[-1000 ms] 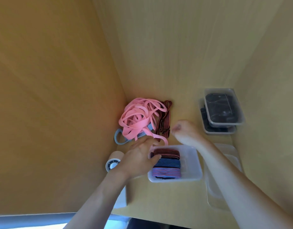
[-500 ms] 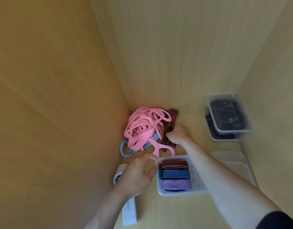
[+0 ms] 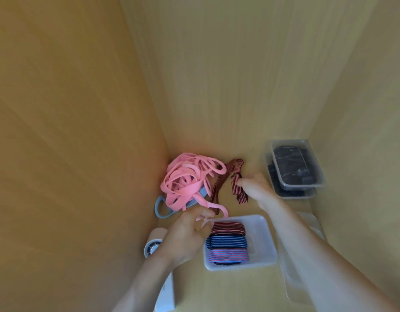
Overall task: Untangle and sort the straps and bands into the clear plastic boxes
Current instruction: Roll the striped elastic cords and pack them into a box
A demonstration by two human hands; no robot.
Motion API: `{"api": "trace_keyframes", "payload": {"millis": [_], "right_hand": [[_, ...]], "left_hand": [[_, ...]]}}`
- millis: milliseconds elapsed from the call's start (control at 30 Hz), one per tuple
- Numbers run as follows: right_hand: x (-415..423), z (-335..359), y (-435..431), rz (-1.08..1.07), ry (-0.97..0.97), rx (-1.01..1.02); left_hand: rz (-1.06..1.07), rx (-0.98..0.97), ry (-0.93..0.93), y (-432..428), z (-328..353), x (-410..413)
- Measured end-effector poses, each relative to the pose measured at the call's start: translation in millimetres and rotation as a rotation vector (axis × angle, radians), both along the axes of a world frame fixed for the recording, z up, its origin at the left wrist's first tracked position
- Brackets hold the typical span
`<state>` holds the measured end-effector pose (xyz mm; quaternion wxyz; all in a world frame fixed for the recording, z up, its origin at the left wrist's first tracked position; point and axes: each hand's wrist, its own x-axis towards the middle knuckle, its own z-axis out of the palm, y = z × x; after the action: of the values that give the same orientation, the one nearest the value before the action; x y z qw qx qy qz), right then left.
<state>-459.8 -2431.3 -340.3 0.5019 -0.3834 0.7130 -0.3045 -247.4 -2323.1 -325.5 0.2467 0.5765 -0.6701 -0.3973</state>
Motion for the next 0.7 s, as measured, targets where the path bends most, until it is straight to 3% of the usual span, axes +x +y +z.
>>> {"api": "trace_keyframes", "payload": {"millis": [200, 367, 700], "right_hand": [[-34.3, 46.6, 5.5, 0.062, -0.282, -0.092], [-47.2, 98.1, 14.9, 0.125, -0.404, -0.228], [-49.0, 174.3, 30.7, 0.230, -0.537, -0.396]], "left_hand": [[0.013, -0.051, 0.088, -23.3, 18.0, -19.4], [-0.056, -0.285, 0.102, -56.2, 64.6, -44.3], [-0.299, -0.639, -0.075, -86.7, 165.4, -78.0]]}}
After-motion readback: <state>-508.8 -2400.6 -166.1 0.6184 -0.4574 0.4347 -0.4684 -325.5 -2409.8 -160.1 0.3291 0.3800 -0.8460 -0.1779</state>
